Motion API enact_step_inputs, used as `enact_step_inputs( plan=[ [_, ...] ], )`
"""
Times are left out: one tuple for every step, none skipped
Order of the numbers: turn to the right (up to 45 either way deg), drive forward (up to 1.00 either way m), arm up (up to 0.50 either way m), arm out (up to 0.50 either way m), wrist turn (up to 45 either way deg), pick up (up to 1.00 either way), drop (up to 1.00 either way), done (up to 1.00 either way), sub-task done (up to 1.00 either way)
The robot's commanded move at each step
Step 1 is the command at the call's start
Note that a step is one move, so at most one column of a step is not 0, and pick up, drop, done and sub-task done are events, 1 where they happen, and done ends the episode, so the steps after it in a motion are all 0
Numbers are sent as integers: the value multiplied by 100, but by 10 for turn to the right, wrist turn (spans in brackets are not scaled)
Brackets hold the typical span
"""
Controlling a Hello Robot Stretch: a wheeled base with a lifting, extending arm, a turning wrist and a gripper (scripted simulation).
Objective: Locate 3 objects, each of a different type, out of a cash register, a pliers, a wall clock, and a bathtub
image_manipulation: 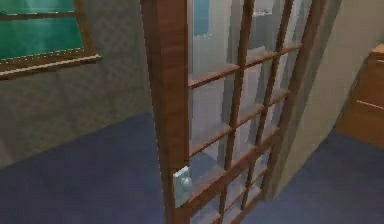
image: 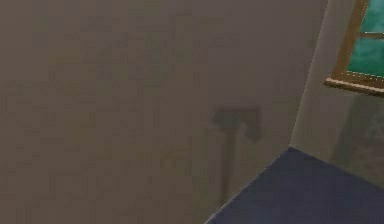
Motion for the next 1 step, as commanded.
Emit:
enact_step_inputs(
  plan=[
    [450, 0, 0, 0, 0, 0, 0, 0, 0]
  ],
)
